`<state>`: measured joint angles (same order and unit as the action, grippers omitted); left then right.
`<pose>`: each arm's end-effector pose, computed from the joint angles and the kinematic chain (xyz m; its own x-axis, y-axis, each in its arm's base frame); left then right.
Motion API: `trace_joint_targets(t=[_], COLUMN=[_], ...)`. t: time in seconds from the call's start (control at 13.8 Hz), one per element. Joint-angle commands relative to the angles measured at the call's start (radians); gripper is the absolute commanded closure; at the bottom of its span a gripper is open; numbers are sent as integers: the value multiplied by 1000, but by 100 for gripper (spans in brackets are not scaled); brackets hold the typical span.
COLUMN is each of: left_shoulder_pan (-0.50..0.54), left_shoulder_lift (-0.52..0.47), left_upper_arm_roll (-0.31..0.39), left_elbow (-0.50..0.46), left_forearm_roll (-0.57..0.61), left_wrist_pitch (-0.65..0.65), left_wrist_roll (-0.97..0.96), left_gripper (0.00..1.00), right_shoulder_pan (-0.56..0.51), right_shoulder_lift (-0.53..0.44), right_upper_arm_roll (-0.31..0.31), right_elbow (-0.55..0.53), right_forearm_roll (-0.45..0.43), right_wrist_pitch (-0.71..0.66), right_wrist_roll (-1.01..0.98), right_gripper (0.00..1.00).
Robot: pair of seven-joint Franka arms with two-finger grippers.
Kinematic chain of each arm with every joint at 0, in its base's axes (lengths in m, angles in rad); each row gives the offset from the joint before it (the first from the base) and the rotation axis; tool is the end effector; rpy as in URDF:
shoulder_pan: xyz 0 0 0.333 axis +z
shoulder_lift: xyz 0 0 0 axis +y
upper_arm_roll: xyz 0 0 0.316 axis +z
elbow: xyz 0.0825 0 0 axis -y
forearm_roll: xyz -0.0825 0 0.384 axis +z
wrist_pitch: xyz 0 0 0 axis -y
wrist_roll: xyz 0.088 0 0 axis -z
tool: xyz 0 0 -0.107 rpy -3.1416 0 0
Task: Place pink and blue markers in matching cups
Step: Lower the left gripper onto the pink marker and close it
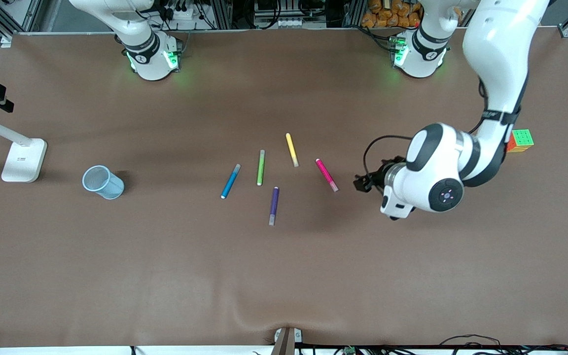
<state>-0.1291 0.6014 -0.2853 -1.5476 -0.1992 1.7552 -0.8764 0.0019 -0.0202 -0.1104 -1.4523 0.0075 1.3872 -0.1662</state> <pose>0.6033 -0.2579 0.2909 0.7333 0.4774 -0.4841 0.5070 -0.8584 -0.0786 0.5251 -0.0570 0.6745 0.9973 0.0592 -0.0428 0.0586 -0.9981 -0.0170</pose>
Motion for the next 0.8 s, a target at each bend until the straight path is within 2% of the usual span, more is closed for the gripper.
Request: trace_joint_targets(t=[0.0, 0.29, 0.73], left_shoulder_pan=[-4, -44, -78], left_shoulder_lift=[67, 98, 193], left_upper_arm_roll=[0, 5, 8], left_elbow=[37, 40, 96], left_forearm_roll=[-67, -86, -86], left_wrist_pitch=[76, 173, 265], left_wrist_roll=[-21, -21, -21], left_gripper=[0, 0, 17], right_shoulder_pan=[-13, -14, -13], right_shoulder_lift=[0, 0, 0], right_upper_arm_roll=[8, 8, 8], right_elbow=[4, 4, 4], right_forearm_roll=[-6, -6, -6], right_wrist_pitch=[-8, -8, -8], right_wrist_roll=[-7, -7, -7], right_gripper=[0, 0, 0])
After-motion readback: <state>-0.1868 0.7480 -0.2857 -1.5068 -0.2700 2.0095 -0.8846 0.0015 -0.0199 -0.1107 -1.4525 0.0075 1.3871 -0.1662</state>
